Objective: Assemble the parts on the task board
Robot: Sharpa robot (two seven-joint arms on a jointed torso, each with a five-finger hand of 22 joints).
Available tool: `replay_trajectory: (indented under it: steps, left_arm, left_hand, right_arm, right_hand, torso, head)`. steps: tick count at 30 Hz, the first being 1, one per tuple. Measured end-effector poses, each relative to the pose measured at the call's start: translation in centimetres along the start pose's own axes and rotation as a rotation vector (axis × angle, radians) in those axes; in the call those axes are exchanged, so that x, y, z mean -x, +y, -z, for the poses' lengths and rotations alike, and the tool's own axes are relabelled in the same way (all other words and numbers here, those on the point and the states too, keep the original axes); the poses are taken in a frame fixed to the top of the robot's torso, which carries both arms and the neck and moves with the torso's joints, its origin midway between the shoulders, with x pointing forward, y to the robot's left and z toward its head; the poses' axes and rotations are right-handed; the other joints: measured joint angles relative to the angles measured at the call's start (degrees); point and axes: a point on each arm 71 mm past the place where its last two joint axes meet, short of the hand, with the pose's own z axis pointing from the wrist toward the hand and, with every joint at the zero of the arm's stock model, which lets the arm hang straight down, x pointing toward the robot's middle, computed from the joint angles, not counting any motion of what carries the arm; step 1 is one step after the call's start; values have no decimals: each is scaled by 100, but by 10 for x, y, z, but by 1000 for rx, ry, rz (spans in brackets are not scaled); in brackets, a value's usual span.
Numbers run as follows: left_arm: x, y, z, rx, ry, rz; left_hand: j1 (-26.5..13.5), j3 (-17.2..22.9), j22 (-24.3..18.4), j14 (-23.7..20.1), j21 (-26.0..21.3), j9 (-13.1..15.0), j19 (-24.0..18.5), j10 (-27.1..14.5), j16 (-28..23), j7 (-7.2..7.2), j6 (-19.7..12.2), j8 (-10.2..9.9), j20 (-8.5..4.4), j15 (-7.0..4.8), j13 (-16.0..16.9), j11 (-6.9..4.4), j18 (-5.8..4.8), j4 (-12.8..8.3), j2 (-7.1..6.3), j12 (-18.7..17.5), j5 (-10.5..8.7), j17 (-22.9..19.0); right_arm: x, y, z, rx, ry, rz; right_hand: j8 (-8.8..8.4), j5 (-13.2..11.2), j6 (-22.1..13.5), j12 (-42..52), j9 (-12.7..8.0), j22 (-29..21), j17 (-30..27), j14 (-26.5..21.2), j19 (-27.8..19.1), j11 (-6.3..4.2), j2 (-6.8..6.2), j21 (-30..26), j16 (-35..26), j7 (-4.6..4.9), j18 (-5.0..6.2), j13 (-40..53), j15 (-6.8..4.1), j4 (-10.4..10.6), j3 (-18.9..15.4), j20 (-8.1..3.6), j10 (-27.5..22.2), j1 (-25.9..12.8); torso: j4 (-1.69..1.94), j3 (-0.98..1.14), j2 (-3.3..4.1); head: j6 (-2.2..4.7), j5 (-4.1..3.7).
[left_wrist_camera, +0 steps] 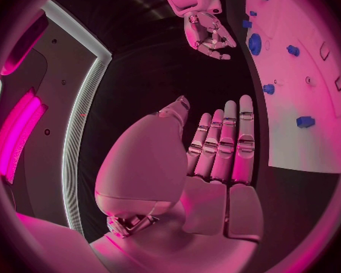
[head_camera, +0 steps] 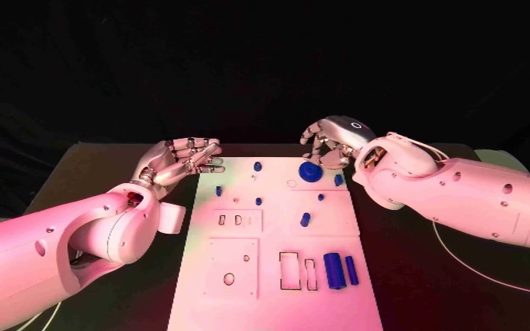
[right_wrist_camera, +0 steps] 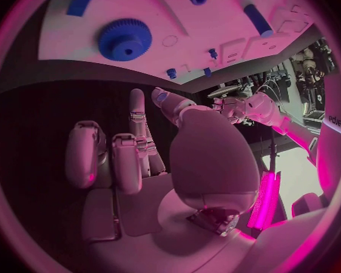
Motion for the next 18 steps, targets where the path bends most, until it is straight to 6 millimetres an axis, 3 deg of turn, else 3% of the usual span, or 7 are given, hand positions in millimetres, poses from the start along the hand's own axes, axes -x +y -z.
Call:
replay_trajectory:
  steps: [1,3,6,11,18]
  left_arm:
    - [0,0,0,0,0,0]
    - [0,0,0,0,-1,0]
    - [0,0,-1,1,-1,1]
    - [0,1,-1,2,0,3]
    - [0,1,-2,2,1,5]
  left_hand:
    - [0,0,0,0,0,0,0,0,0,-2,-2,0,0,0,0,0,0,0,0,0,0,0]
    - [0,0,0,0,0,0,0,0,0,-21,-21,0,0,0,0,0,0,0,0,0,0,0]
    - [0,0,0,0,0,0,0,0,0,-21,-21,0,0,0,0,0,0,0,0,0,0,0]
    - [0,0,0,0,0,0,0,0,0,-21,-21,0,0,0,0,0,0,0,0,0,0,5]
    - [0,0,0,0,0,0,0,0,0,-21,-21,0,0,0,0,0,0,0,0,0,0,4]
  right_arm:
    - [1,-4,3,-14,11,-10]
    - [1,-12,8,-42,38,-30]
    - [1,-20,12,-68,72,-46]
    - [-3,-26,14,-90,121,-62]
    - [-15,-24,7,-99,165,-76]
  right_hand:
    - [111,73,-166,1137,98,85,2,-1,58,15,-1,82,73,-2,-41,1426,1,73,-199,0,-130,5]
    - [286,93,-365,3157,234,133,2,-2,102,67,30,149,158,37,-89,3301,2,212,-419,45,-237,32]
    - [476,93,-548,4579,354,139,2,-3,120,120,81,153,195,94,-89,4627,50,405,-664,63,-7,-19]
    - [650,123,-745,5438,444,138,2,-16,178,170,165,219,258,148,-89,4944,100,578,-957,121,341,64]
    - [694,147,-802,5635,458,138,1,-3,191,180,210,241,281,163,-89,4945,127,642,-1051,134,387,109]
  torso:
    - [-9,3,-2]
    - [-29,7,-2]
    - [-62,16,-2]
    - [-83,26,-2]
    - [-71,24,3]
  head:
    - [2,-5]
    - [3,-9]
    - [-2,-10]
    - [-5,-15]
    - [-18,-26]
